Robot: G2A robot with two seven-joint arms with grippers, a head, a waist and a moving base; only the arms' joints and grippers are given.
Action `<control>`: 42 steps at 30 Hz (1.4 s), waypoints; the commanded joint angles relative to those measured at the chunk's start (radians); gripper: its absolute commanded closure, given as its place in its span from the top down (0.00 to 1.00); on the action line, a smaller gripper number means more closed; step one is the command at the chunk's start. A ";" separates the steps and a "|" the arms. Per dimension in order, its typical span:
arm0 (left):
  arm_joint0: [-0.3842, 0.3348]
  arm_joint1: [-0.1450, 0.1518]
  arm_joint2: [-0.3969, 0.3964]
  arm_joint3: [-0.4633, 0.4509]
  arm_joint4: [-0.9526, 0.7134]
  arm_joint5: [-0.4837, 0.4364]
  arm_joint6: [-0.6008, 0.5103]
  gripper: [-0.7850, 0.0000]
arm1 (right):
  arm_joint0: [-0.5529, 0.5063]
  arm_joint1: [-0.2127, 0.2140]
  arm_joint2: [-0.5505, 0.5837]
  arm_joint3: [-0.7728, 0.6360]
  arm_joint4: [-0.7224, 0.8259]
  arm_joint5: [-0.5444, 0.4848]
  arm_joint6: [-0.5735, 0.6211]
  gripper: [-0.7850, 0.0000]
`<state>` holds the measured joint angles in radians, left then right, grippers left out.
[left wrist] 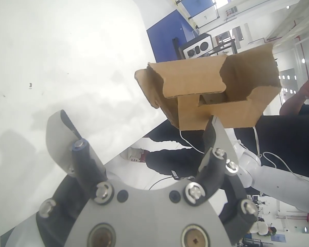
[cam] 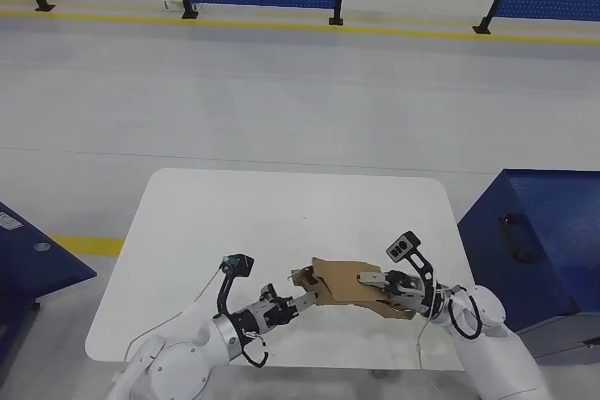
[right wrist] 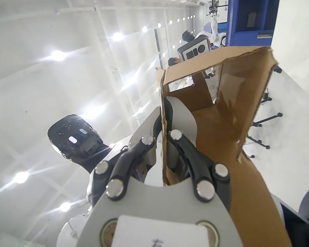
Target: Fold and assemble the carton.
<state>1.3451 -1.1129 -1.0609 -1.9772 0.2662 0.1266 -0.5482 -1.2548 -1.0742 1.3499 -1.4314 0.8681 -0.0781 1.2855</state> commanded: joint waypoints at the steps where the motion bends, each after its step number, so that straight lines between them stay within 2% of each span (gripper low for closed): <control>1: -0.006 -0.002 0.004 0.009 -0.001 0.006 -0.002 1.00 | -0.003 0.000 0.003 -0.006 -0.013 -0.014 -0.014 0.00; 10: -0.028 -0.009 0.009 0.038 -0.012 0.017 0.007 1.00 | -0.022 0.001 0.013 -0.028 -0.043 -0.062 -0.051 0.00; 16: -0.004 -0.009 -0.035 0.020 -0.060 -0.026 0.053 1.00 | -0.037 0.004 0.038 -0.052 -0.121 -0.152 -0.104 0.00; 19: 0.010 -0.007 -0.047 0.011 -0.057 -0.034 0.049 1.00 | -0.054 0.006 0.056 -0.080 -0.187 -0.232 -0.141 0.00; 23: 0.015 -0.008 -0.042 0.007 -0.046 -0.037 0.047 1.00 | -0.084 0.008 0.072 -0.123 -0.271 -0.329 -0.188 0.00; 28: 0.015 -0.010 -0.039 0.007 -0.041 -0.039 0.045 1.00 | -0.118 0.011 0.083 -0.166 -0.342 -0.392 -0.214 0.00; 36: 0.007 -0.014 -0.027 0.011 -0.032 -0.031 0.035 1.00 | -0.138 0.012 0.075 -0.195 -0.367 -0.393 -0.224 0.00; 42: 0.007 -0.017 -0.032 0.003 -0.039 -0.041 0.053 1.00 | -0.132 0.014 0.082 -0.189 -0.302 -0.356 -0.219 0.00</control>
<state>1.3479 -1.1300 -1.0869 -1.9680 0.2341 0.0913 -0.5042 -1.3892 -1.0607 1.4297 -1.6239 0.5495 -0.4433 1.0658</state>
